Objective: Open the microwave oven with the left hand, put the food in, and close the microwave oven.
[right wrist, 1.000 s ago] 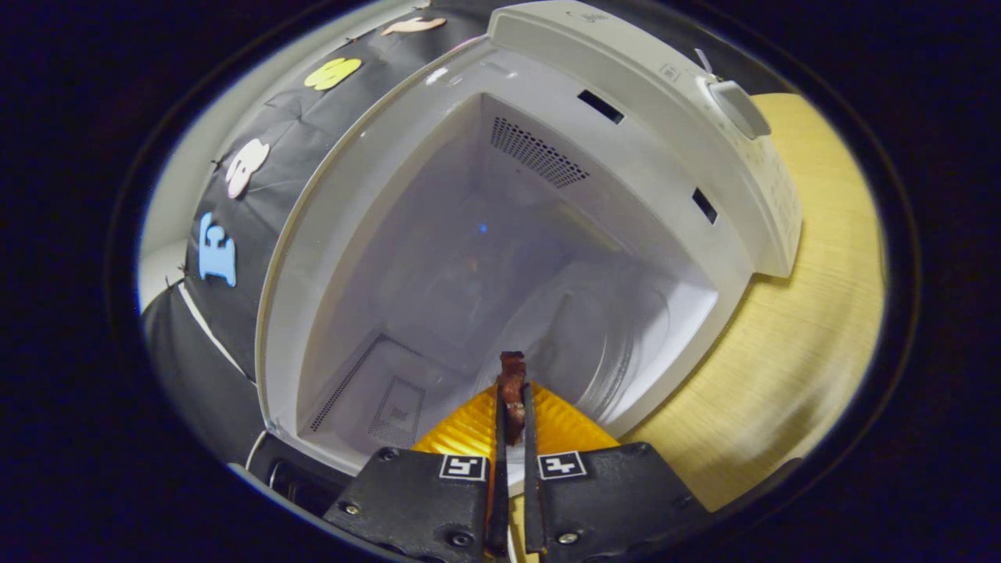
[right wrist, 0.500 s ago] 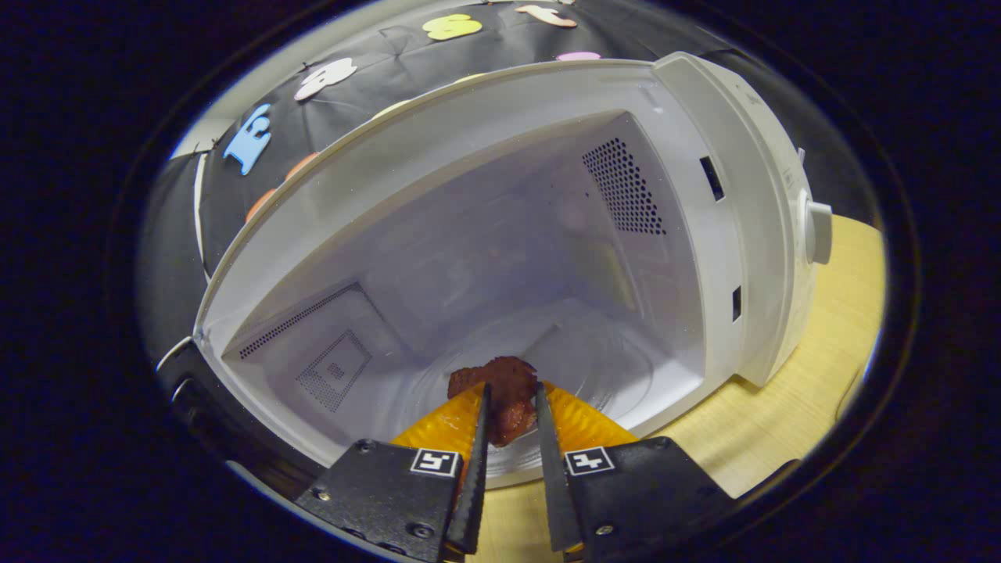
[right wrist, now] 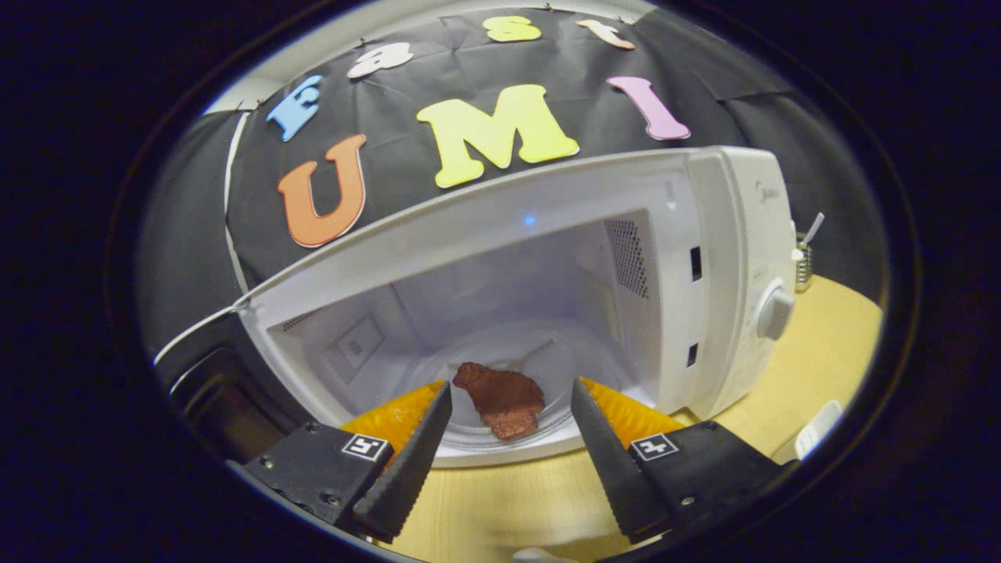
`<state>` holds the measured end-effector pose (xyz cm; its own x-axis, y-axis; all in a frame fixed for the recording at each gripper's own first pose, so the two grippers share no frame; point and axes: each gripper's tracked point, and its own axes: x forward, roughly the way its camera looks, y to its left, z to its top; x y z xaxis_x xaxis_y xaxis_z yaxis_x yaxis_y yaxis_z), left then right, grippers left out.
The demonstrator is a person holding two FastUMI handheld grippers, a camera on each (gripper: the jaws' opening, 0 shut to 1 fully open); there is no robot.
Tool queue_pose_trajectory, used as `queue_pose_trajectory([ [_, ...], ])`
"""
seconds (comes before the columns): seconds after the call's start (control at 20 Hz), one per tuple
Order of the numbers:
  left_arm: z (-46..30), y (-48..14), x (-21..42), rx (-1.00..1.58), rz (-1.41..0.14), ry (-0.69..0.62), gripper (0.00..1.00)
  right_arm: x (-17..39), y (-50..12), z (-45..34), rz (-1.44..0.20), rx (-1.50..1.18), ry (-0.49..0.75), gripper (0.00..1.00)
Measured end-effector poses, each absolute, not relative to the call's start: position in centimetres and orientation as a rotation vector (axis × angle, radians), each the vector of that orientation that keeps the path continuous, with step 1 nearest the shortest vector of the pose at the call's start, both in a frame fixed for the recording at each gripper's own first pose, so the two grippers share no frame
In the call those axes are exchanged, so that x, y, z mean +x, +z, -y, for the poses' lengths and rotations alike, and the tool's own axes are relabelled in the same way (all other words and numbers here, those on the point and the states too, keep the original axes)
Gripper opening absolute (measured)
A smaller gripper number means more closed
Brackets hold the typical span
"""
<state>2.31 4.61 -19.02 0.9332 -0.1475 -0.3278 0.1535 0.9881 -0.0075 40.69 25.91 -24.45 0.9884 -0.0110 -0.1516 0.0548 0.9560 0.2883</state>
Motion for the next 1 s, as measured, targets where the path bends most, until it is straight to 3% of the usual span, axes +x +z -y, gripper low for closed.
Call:
queue_pose_trajectory([
  [0.05,-4.4,-18.0,2.2,0.017,-0.316,-0.156,0.96,39.5,-23.6,-25.6,-0.163,0.286,-0.02,0.9],
  [0.2,-4.3,-15.0,1.9,0.031,-0.261,-0.158,0.95,35.5,-20.7,-24.0,-0.173,0.18,-0.016,0.9],
  [0.25,-4.4,-14.0,1.6,0.031,-0.241,-0.154,0.95,33.9,-19.3,-23.2,-0.178,0.161,-0.016,0.98],
  [0.3,-4.4,-13.2,1.5,0.027,-0.227,-0.149,0.95,32.3,-18.0,-22.4,-0.177,0.148,-0.008,0.9],
  [0.35,-4.5,-12.8,1.4,0.021,-0.216,-0.143,0.95,30.6,-16.7,-21.6,-0.176,0.137,-0.007,0.98],
  [0.4,-4.6,-12.3,1.4,0.025,-0.21,-0.136,0.95,29.0,-15.5,-20.7,-0.172,0.125,-0.006,0.98],
  [0.45,-4.6,-12.0,1.2,0.029,-0.205,-0.132,0.95,27.6,-14.3,-19.8,-0.17,0.106,0.005,0.9],
  [0.5,-4.6,-11.7,1.1,0.03,-0.196,-0.128,0.95,26.2,-13.5,-18.6,-0.173,0.087,0.002,0.98],
  [0.65,-4.7,-11.0,1.3,0.035,-0.175,-0.118,0.95,22.1,-10.4,-14.2,-0.155,0.067,-0.017,0.98],
  [0.7,-4.6,-10.8,1.4,0.037,-0.166,-0.119,0.95,20.6,-9.7,-12.3,-0.152,0.049,-0.035,0.91],
  [0.75,-4.4,-10.6,1.5,0.038,-0.159,-0.121,0.95,19.1,-9.1,-10.5,-0.152,0.036,-0.051,0.99],
  [0.8,-4.3,-10.5,1.8,0.039,-0.153,-0.127,0.95,17.5,-8.8,-9.2,-0.165,0.041,-0.056,0.91],
  [0.85,-4.2,-10.3,2.1,0.041,-0.143,-0.13,0.95,15.8,-8.8,-7.8,-0.188,0.052,-0.06,0.91],
  [1.0,-4.5,-9.8,3.0,0.049,-0.109,-0.118,0.95,10.6,-7.4,-3.5,-0.174,0.039,-0.115,0.99],
])
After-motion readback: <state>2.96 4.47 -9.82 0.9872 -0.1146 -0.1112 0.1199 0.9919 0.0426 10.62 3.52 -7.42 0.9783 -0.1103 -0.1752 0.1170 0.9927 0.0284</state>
